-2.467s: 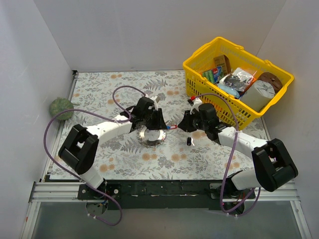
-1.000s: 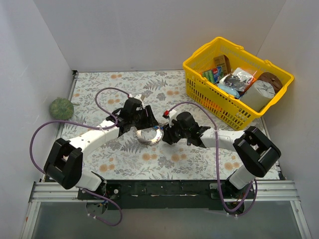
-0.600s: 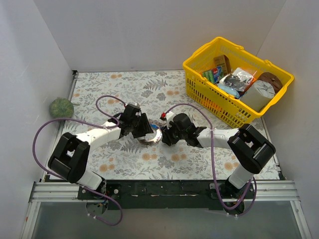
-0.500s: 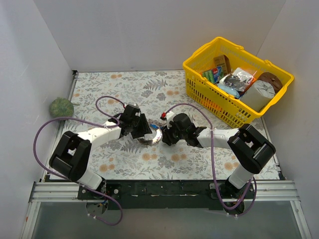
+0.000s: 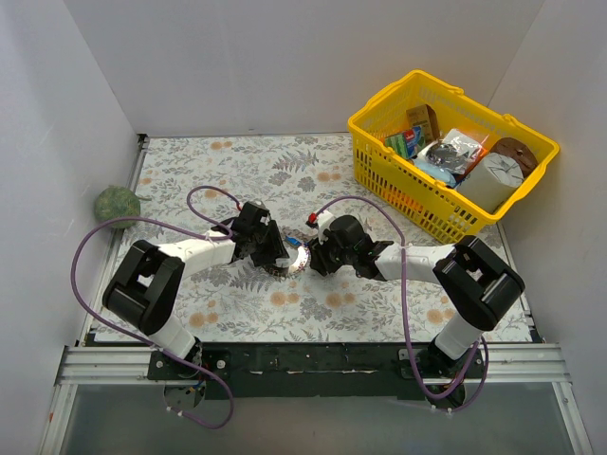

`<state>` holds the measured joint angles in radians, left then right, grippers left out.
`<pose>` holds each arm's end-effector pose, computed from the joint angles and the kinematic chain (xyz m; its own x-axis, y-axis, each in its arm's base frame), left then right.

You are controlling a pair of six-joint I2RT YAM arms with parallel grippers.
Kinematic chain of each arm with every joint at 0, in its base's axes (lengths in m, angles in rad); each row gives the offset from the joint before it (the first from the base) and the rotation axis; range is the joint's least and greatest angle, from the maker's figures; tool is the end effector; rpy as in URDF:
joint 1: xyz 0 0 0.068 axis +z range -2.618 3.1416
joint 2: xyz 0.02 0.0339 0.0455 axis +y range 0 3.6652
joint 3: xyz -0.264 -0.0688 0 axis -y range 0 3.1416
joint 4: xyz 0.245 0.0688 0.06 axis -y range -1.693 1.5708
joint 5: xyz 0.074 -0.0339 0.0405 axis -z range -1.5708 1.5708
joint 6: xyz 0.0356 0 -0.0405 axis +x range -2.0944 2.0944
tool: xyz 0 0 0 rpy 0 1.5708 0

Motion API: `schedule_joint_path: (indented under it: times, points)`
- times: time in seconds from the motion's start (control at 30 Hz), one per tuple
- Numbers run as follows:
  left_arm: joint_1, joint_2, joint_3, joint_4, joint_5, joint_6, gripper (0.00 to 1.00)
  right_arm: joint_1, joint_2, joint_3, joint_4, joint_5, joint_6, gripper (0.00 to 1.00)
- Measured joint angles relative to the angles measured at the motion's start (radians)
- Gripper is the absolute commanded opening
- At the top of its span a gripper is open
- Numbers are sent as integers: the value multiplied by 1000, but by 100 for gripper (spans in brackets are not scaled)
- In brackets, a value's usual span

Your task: Put the keys on the keyring

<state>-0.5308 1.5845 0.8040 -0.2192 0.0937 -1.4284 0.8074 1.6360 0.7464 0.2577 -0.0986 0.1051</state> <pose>0.2562 -0.1543 0.1556 -0.6450 -0.7641 0.0012 -0.6405 0.5398 -0.5463 0.2231 0.2382 0.1598 -0.4873 -0.3583 -0.7964 -0.7268 0.6719 0.1425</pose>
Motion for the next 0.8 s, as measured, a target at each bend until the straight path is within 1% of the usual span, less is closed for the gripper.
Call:
schedule_joint_path:
  times: [0.43, 0.47, 0.5, 0.63, 0.77, 0.8]
  points:
    - [0, 8, 0, 13, 6, 9, 43, 0, -23, -21, 1, 50, -3, 46]
    - [0, 9, 0, 15, 7, 11, 43, 0, -29, -25, 1, 53, -4, 47]
    - [0, 9, 0, 16, 8, 11, 43, 0, -33, -28, 2, 56, -5, 50]
    - [0, 9, 0, 16, 11, 13, 43, 0, -40, -43, 15, 64, -12, 55]
    - [1, 11, 0, 18, 14, 17, 43, 0, -40, -72, 42, 50, -21, 55]
    - [2, 11, 1, 18, 17, 18, 43, 0, -40, -76, 45, 45, -24, 54]
